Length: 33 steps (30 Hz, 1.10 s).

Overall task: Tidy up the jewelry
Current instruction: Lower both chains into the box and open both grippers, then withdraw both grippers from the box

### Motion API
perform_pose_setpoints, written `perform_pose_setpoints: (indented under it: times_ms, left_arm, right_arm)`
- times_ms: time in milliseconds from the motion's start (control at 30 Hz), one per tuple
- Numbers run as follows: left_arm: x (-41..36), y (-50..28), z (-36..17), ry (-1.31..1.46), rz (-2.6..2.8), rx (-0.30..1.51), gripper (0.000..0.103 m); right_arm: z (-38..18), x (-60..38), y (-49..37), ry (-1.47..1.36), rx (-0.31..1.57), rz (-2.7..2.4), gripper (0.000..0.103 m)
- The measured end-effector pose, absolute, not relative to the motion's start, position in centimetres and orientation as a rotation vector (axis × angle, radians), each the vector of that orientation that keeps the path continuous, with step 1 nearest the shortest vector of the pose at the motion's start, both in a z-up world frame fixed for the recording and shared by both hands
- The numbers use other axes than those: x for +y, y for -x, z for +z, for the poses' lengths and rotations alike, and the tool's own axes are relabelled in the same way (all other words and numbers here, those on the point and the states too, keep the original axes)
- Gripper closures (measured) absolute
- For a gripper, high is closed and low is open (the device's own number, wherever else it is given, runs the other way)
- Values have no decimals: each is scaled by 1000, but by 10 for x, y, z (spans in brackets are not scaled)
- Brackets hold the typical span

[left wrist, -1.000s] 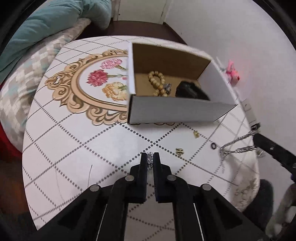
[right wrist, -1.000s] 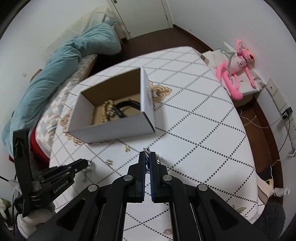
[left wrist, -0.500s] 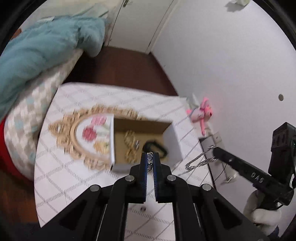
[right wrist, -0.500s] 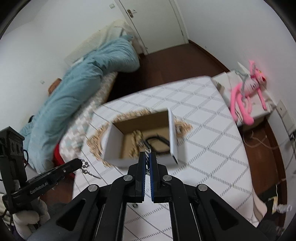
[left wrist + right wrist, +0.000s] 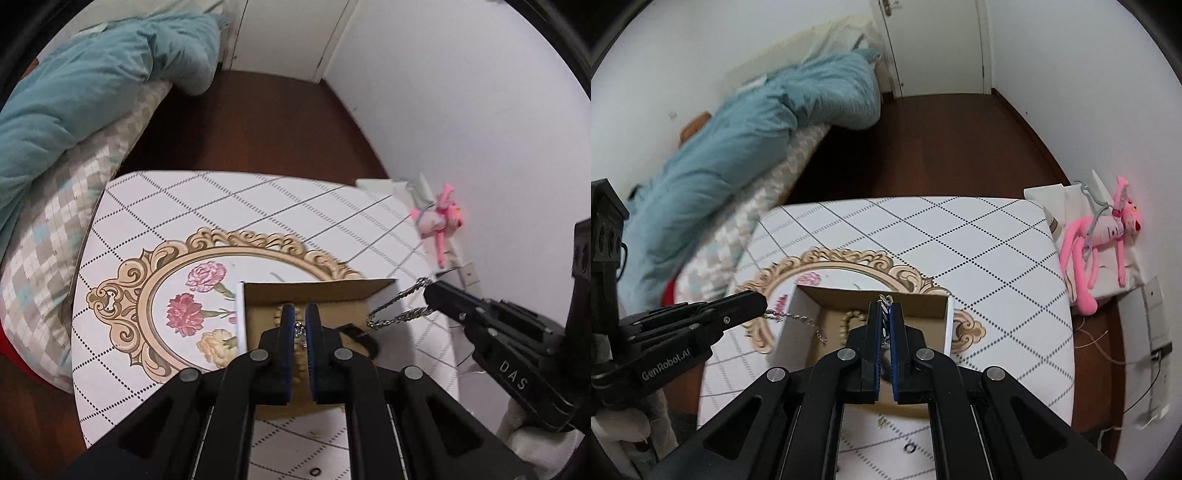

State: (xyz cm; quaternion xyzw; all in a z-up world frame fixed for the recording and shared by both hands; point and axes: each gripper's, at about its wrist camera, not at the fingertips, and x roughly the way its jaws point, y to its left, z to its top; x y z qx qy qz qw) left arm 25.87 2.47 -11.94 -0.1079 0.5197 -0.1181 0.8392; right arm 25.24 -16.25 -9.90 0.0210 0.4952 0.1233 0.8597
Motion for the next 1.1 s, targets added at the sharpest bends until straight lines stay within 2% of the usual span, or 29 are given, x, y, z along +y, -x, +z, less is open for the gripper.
perform_pose_setpoints:
  times_ms: [200,267,300,367,400,433,467,500,567,633,667,733,767,933,1100]
  left_arm:
    - [22,-276,-139,160,-149,1181,95]
    - [21,-279,-144,137,-118,1198,92]
    - [22,-280,-146,137,-109,1205,86]
    - [23,-280,-148,129,-74,1206,62]
    - [23,-280,-148,109,-44,1203,36]
    - [24,-280,-147,89,-9,1192,21]
    - [25,-279,-147,76,18,1178,21]
    - [25,-278,-147,66,34,1169,21]
    - [26,-275,-149,42,65,1162,21]
    - [28,-270,-153,33,86,1159,16]
    - [28,-268,-154,34,89,1157,14]
    - [30,-261,-159,39,90,1153,0]
    - [29,-258,-161,32,95,1150,0]
    - [25,-240,-169,16,98,1150,0]
    - [23,-224,-167,25,86,1140,0]
  right_arm:
    - [-132,-159,-288,19,1151,221,99]
    - [-139,-162,-292,30,1175,210,98]
    - [-144,-165,-294,25,1195,205,97]
    - [-147,-169,-295,5,1207,205,97]
    - [-147,-171,-294,-2,1207,204,97]
    - [-147,-173,-293,-7,1206,205,95]
    - [-146,-174,-292,-10,1205,203,91]
    - [-144,-175,-290,-9,1203,198,80]
    - [-144,-178,-284,-1,1195,184,45]
    - [-147,-180,-277,29,1200,150,24]
    - [-149,-181,-271,46,1200,127,19]
    - [-154,-183,-262,77,1199,83,12]
    - [-157,-184,-256,84,1198,67,7]
    - [-164,-186,-235,97,1195,37,0]
    - [-164,-184,-221,94,1183,43,0]
